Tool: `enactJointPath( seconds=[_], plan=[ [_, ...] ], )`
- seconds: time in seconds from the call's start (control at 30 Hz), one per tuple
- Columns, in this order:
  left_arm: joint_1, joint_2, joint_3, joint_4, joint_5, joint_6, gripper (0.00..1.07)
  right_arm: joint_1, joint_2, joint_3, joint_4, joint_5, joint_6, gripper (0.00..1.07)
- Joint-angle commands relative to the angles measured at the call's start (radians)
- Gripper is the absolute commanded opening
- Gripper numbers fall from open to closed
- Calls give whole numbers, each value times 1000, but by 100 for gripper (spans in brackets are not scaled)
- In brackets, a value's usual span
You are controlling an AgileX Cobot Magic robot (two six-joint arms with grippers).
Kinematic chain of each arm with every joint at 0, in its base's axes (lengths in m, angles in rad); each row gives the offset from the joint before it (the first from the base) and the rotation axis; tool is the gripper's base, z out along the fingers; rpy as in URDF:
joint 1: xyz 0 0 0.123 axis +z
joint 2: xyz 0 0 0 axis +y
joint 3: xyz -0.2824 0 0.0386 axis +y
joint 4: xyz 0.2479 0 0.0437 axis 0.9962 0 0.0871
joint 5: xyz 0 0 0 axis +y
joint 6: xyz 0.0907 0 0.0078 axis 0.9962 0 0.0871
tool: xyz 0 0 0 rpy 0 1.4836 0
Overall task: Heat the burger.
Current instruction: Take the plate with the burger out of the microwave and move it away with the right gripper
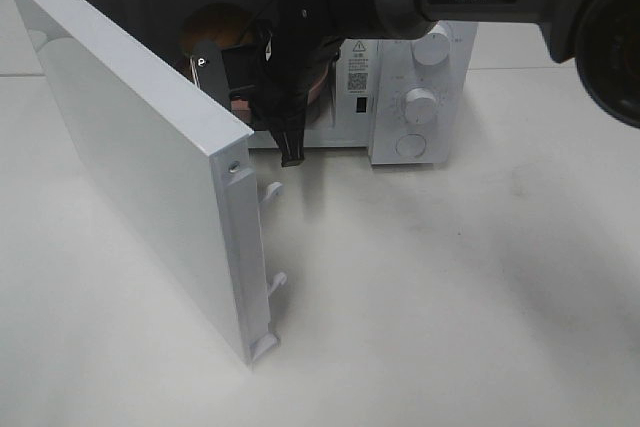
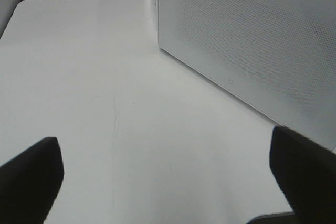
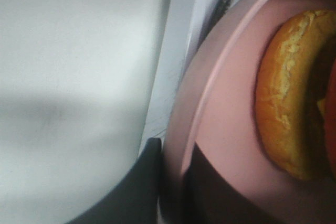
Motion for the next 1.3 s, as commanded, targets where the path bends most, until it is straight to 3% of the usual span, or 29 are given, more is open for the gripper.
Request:
enactJointPath(
  seconds=[0.03, 0.17, 0.83, 1.3],
  plan=[
    [2, -20, 3, -1, -13, -5, 100, 2, -72, 72, 47, -95, -105, 0],
    [2, -20, 3, -1, -13, -5, 100, 2, -121, 150, 103, -161, -191, 0],
    [2, -20, 3, -1, -13, -5, 100, -31, -253, 323, 291, -180, -455, 0],
    [2, -20, 3, -1, -13, -5, 100, -65, -375, 484, 343, -185, -584, 0]
  ],
)
